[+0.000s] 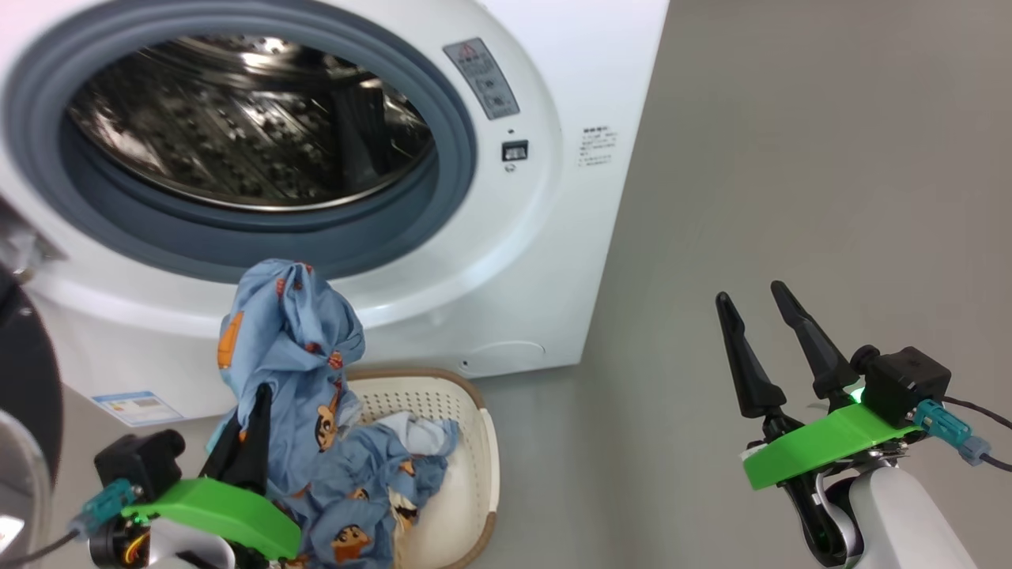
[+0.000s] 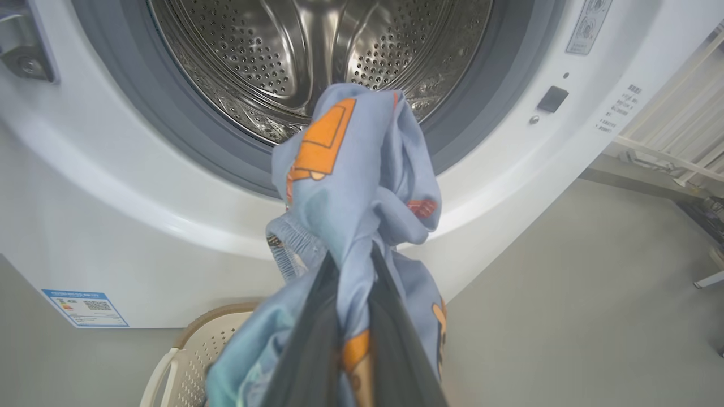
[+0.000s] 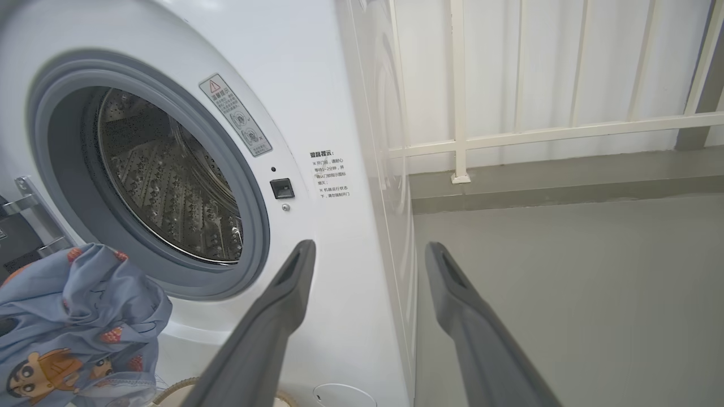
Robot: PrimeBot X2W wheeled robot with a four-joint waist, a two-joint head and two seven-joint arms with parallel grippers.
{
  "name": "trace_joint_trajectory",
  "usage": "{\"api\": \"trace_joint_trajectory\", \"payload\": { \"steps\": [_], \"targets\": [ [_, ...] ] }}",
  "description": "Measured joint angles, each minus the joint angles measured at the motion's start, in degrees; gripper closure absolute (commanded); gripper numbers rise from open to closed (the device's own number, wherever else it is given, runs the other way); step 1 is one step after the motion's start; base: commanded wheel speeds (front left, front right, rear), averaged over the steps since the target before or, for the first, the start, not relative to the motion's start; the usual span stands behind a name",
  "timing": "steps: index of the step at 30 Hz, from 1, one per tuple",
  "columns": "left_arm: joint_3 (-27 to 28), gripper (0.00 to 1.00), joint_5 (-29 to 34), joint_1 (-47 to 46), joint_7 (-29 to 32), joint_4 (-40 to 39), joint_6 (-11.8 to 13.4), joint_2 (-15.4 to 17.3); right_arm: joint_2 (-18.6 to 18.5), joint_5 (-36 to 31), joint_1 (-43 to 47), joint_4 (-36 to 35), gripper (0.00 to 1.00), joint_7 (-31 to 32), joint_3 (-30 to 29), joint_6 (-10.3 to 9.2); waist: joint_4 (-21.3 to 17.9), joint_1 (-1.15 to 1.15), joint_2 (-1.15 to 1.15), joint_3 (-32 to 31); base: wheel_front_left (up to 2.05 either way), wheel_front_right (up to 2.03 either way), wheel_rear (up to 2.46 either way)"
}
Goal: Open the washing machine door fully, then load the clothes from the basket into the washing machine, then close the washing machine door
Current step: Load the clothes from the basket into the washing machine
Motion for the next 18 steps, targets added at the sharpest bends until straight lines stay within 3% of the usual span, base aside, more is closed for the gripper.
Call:
{"api": "trace_joint_trajectory", "payload": {
  "steps": [11,18],
  "targets": [
    [3.78,1.00,3.33,6.81,0.00,-11.23,3.14,-0.67,-1.44,0.91,2.03,-0.27,0.00,0.00,-0.57,0.00,3.23,0.00,0.00,-3.91,0.00,0.00,0.00],
    [3.83,1.00,3.33,7.06,0.00,-13.34,4.04,-0.67,-1.66,0.90,2.04,-0.54,0.00,0.00,-1.10,0.00,3.91,0.00,0.00,-3.74,0.00,0.00,0.00]
  ]
}}
